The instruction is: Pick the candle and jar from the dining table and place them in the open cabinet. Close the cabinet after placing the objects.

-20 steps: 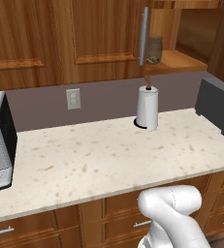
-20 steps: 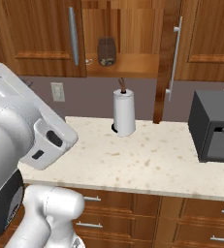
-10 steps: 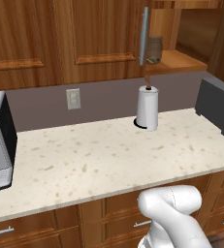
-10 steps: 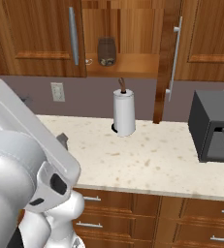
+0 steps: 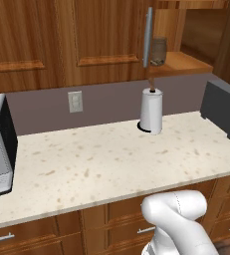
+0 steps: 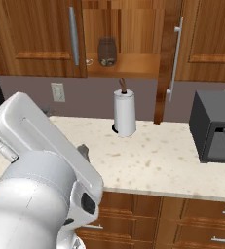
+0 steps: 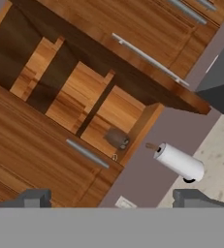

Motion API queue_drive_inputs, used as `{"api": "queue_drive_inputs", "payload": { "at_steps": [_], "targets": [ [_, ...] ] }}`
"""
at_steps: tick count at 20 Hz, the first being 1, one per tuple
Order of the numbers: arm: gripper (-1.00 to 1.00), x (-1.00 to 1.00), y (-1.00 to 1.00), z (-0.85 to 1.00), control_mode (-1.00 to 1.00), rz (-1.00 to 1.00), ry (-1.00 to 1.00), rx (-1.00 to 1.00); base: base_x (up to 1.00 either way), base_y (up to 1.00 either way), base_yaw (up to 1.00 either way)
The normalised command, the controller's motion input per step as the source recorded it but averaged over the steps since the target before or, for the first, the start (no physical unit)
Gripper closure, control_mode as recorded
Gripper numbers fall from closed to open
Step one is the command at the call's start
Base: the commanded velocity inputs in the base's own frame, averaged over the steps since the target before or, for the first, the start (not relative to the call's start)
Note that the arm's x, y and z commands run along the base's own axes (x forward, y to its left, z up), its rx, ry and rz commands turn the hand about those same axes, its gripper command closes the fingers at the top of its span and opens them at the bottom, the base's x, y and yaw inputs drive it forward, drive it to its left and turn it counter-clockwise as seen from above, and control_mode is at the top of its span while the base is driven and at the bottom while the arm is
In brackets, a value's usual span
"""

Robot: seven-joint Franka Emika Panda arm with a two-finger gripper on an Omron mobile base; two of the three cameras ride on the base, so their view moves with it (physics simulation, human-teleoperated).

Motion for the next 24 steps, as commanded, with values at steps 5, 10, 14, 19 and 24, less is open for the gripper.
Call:
{"api": "queue_drive_inputs", "payload": {
  "at_steps": [5,10,14,19,24],
  "targets": [
    [-1.00,0.02,-0.35,-0.12,-1.00,0.00,-0.03,0.01,0.00,0.00,0.00],
    [-1.00,0.17,-0.26,-0.22,-1.00,0.00,-0.01,0.02,0.00,0.00,0.00],
    [-1.00,0.40,-0.26,-0.15,-1.00,0.00,0.00,0.02,0.00,0.00,0.00],
    [-1.00,0.57,-0.24,-0.07,-1.00,0.00,0.00,0.05,0.00,0.00,0.00],
    [-1.00,0.53,-0.28,-0.18,-1.00,0.01,0.00,0.07,0.00,0.00,0.00]
  ]
}}
